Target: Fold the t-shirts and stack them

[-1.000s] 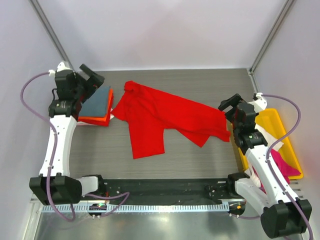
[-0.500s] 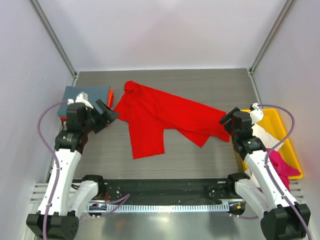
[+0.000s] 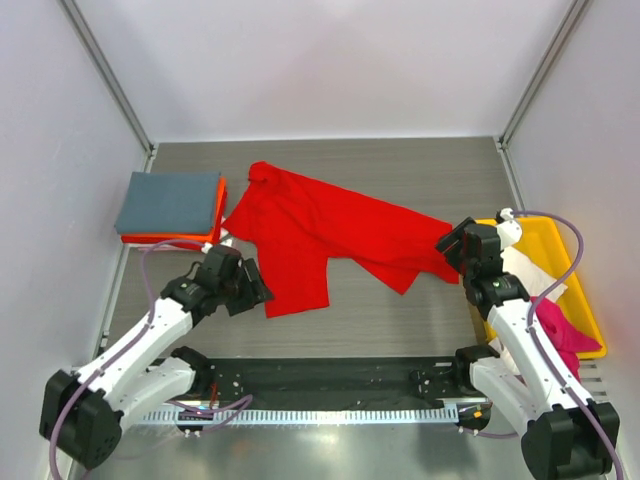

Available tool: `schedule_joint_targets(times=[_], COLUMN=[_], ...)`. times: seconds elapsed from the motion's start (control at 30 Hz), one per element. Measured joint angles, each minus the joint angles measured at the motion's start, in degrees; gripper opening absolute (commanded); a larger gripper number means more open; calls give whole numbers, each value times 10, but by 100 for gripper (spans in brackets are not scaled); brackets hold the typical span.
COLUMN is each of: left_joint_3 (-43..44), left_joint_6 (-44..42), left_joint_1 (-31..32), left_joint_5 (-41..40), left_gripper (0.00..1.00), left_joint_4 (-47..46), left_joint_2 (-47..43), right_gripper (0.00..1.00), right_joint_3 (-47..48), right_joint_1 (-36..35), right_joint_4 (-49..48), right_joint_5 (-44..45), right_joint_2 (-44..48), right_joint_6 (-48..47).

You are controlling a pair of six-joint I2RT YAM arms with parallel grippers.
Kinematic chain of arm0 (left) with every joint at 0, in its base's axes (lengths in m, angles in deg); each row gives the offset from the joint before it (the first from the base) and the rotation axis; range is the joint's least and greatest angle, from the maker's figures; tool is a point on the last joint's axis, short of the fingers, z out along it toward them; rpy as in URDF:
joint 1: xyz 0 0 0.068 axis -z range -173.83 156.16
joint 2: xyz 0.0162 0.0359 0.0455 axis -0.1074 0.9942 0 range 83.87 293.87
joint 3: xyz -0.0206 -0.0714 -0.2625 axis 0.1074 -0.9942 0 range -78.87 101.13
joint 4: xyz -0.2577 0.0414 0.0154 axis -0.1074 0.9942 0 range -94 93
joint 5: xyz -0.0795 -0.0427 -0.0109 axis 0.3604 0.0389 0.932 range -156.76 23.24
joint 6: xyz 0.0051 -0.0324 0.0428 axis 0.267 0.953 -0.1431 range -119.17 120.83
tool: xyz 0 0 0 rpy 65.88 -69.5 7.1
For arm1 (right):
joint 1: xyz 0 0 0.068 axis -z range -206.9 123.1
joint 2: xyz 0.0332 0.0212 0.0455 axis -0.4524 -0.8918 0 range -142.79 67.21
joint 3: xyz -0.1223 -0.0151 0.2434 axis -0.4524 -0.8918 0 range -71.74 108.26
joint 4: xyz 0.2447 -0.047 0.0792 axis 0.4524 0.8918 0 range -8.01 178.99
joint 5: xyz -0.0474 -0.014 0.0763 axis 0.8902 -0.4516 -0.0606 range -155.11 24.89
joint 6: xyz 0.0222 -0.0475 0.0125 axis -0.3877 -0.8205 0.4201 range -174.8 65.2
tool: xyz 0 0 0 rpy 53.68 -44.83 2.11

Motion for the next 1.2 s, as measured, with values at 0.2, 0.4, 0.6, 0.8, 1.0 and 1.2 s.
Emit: schedule_joint_targets(times=[0.2,0.4,0.6,0.8,1.0,1.2], left_joint_3=[-14,-14,-13,-8,-3,14], left_joint_6=[19,32,37,47,55,53], left_joint_1=[50,73,78,82,89,90], left_joint_5=[-44,-68,-82,-91,-93,-105], left_gripper=[61,54,52,37,0,0], left_joint_4=[-25,-60,-82,-115,-136,-91], left_joint_2=[76,146,193,215,236,189], right_gripper=[65,65,65,66,66,68], right_joint_3=[-19,-38,-45,-58,-66,-70], right_joint_1=[0,0,0,0,0,0], right_joint_4=[-5,-5,-6,-6,-6,-6], right_joint_5=[-2,-2,-3,-3,-3,-1], right_joint_2=[6,20,31,39,39,26], right_joint_6=[0,1,2,2,2,3])
